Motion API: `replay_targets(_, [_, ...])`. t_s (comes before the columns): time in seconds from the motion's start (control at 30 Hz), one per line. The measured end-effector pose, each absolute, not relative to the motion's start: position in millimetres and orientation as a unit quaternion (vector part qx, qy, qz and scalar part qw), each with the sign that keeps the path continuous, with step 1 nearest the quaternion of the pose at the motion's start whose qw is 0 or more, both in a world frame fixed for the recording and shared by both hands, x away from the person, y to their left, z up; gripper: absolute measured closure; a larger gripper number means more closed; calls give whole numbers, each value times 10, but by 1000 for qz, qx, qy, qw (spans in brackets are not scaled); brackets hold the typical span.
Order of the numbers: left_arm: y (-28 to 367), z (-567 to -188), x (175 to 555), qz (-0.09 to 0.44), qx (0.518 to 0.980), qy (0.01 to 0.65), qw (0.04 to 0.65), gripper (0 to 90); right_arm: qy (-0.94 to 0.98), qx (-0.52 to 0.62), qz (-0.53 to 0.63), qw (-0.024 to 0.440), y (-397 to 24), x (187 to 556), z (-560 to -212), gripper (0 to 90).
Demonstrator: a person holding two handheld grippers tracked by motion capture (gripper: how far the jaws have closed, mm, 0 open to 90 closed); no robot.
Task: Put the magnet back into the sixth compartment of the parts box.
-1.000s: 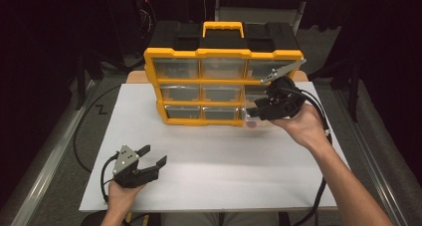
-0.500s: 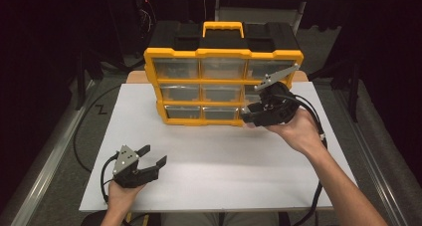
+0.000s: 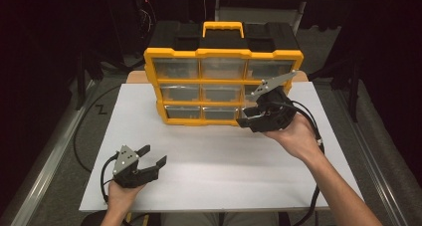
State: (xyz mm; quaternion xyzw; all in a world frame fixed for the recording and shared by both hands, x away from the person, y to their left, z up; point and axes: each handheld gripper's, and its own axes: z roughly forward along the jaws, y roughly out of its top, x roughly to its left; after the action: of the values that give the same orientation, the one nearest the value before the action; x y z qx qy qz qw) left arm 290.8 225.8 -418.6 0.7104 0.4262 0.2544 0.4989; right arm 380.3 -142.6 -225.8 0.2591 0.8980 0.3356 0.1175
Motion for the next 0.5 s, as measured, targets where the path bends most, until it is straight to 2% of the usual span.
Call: replay_targets(0.5, [2258, -4188, 2911, 254, 710, 427, 499, 294, 900, 245, 344, 106, -1416, 3711, -2407, 600])
